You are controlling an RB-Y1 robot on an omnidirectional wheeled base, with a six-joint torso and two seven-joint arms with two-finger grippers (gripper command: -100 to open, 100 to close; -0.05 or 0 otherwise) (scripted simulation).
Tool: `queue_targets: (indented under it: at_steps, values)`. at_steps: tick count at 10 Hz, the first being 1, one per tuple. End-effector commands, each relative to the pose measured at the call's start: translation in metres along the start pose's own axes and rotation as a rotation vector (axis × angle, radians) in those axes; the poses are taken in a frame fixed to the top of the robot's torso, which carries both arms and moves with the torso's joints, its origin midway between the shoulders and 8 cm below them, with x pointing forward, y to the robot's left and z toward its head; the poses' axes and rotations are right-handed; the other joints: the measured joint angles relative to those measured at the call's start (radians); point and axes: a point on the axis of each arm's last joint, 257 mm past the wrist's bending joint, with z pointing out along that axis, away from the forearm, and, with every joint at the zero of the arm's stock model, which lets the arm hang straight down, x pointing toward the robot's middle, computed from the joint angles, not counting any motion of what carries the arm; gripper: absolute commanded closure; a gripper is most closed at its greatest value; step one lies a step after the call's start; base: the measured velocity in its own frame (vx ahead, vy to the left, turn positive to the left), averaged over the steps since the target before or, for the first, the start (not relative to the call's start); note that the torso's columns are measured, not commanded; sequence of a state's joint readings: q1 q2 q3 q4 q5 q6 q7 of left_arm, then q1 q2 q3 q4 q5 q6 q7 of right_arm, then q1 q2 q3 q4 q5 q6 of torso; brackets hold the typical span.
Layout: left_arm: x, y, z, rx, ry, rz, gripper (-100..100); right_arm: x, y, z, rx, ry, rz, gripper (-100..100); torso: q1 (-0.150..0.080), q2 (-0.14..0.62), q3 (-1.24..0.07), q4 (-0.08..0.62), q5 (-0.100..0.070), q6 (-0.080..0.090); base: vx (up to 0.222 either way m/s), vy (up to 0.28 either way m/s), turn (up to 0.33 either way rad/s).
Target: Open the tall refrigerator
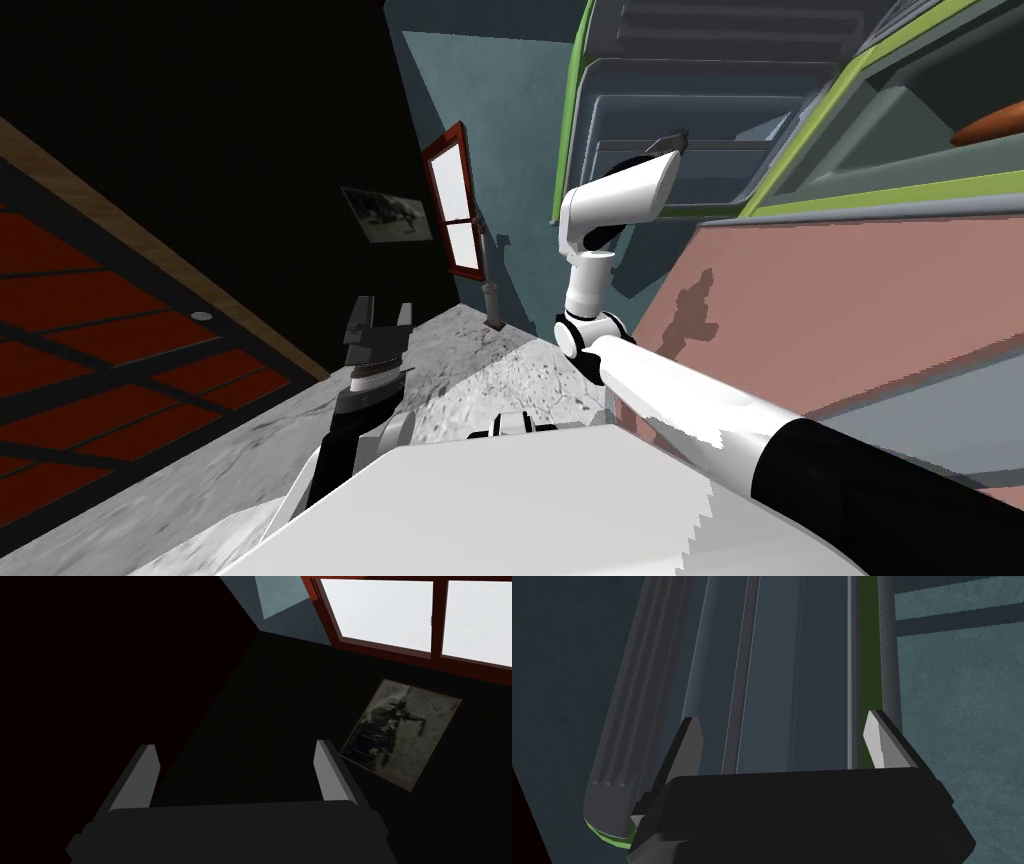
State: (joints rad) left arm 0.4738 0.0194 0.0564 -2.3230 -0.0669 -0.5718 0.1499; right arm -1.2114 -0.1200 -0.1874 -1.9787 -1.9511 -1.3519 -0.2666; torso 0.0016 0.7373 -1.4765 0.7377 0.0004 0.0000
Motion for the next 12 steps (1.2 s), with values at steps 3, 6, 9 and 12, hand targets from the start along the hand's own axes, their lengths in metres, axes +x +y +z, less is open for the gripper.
queue_targets:
  at_steps: [3, 6, 9, 12]
  values:
    - [0.0, 0.0, 0.0, 0.0, 0.0, 0.0, 0, 0.021, 0.006, 0.014, -0.099, 0.072, 0.005, -100, -0.002, 0.001, 0.0, 0.0, -0.001, 0.0, 0.171, 0.129, -0.035]
    - [0.0, 0.0, 0.0, 0.0, 0.0, 0.0, 0, 0.03, 0.014, 0.018, -0.179, 0.106, 0.009, -100, -0.002, 0.001, 0.001, 0.0, -0.001, 0.0, 0.173, 0.13, -0.03]
    - [0.0, 0.0, 0.0, 0.0, 0.0, 0.0, 0, 0.034, 0.022, 0.019, -0.246, 0.124, 0.012, -100, -0.002, 0.0, 0.0, 0.0, 0.0, 0.0, 0.187, 0.142, -0.033]
    - [0.0, 0.0, 0.0, 0.0, 0.0, 0.0, 0, 0.034, 0.009, 0.02, -0.235, 0.118, 0.01, -100, -0.008, 0.008, 0.005, 0.003, -0.002, 0.0, 0.036, 0.035, -0.005]
